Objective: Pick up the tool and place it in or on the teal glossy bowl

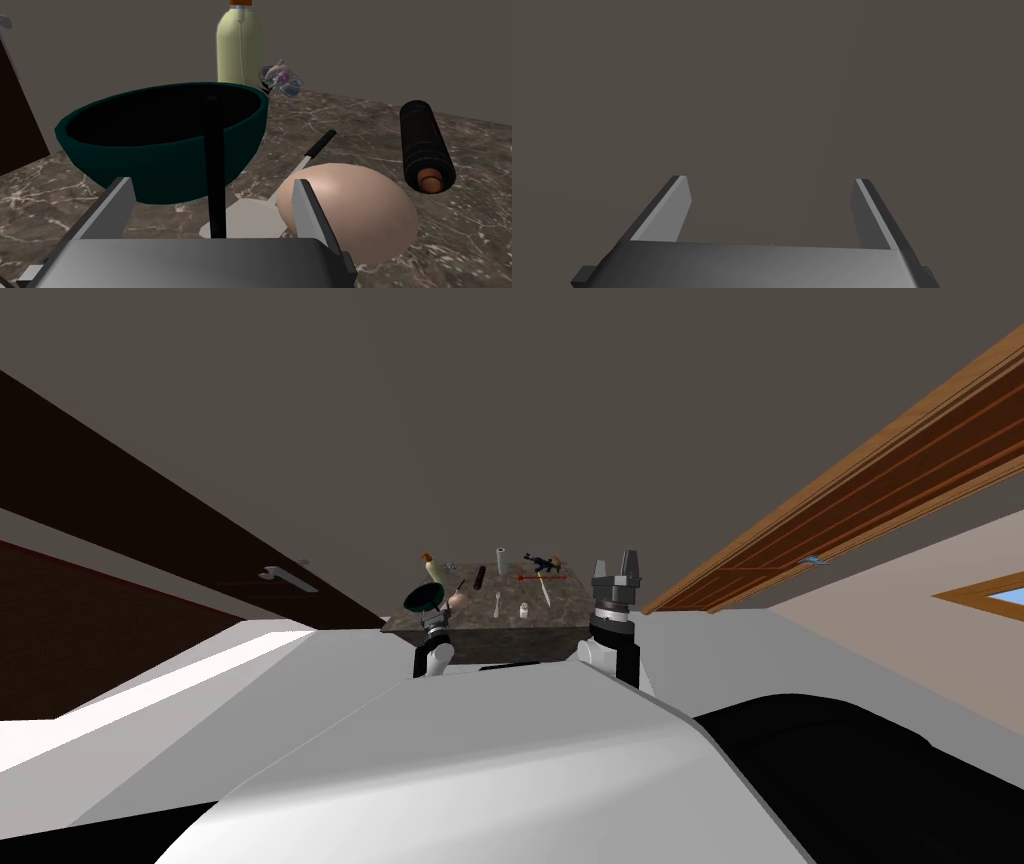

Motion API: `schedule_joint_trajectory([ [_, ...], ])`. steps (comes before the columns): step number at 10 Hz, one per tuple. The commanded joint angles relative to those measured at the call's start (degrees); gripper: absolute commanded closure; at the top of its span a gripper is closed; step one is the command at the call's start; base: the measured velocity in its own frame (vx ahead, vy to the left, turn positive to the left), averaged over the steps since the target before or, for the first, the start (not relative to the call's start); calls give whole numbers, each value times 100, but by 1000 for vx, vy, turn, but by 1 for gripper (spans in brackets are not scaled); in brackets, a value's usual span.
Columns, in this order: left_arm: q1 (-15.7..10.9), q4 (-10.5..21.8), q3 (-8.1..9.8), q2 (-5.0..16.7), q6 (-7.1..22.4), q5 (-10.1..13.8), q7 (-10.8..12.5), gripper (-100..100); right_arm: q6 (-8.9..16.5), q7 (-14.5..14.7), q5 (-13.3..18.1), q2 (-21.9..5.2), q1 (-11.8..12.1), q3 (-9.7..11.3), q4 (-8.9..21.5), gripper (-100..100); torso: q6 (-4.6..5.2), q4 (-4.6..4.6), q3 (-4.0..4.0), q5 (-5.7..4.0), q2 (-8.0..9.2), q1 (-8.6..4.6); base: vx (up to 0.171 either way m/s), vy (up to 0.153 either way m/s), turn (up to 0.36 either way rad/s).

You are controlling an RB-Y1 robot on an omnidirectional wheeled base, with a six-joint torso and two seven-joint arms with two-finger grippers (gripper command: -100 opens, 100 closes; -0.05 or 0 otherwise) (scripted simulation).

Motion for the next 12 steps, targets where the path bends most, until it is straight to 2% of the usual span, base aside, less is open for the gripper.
schedule_joint_trajectory([
  [1, 0, 0, 0, 0, 0, 0, 0, 100, 0, 0, 0, 0, 0, 0, 0, 0, 0, 0, 0, 0, 0, 0, 0, 0, 0],
  [5, -2, -3, -3, -3, 0, 2, 4, 100, 0, 0, 0, 0, 0, 0, 0, 0, -2, 0, 4, -1, 8, 2, 0, 0, 0],
  [6, -2, -3, -3, -3, 0, 1, 4, 0, 0, 0, 0, 0, 0, 0, 0, 0, -2, 0, 4, -1, 9, 2, 0, 0, 0],
  [7, 181, -90, -131, -42, -118, -55, 31, 100, 0, 0, 0, 0, 0, 0, 0, 0, -2, 0, 4, 0, 9, 2, -31, 3, -41],
  [8, 95, -57, -83, -5, -79, -36, 32, 100, 0, 0, 0, 0, -1, 0, 0, 0, -1, -8, 7, 7, 24, -1, -21, 2, -11],
  [9, 108, -63, -97, -7, -103, -42, 41, 0, 0, 0, 0, 0, -1, 0, 0, 0, -2, -8, 6, 8, 21, 1, 0, 0, 0],
  [10, 75, -20, -92, 202, -71, -37, 64, 100, 0, 0, 0, 0, 0, 0, 0, 0, -2, -9, 3, 8, 16, 1, -41, -15, 29],
  [12, 0, 76, -84, 513, -5, -27, 120, 100, 0, 0, 0, 0, -1, 0, 0, 0, -8, -7, 16, 6, 42, 0, -97, -23, 60],
])
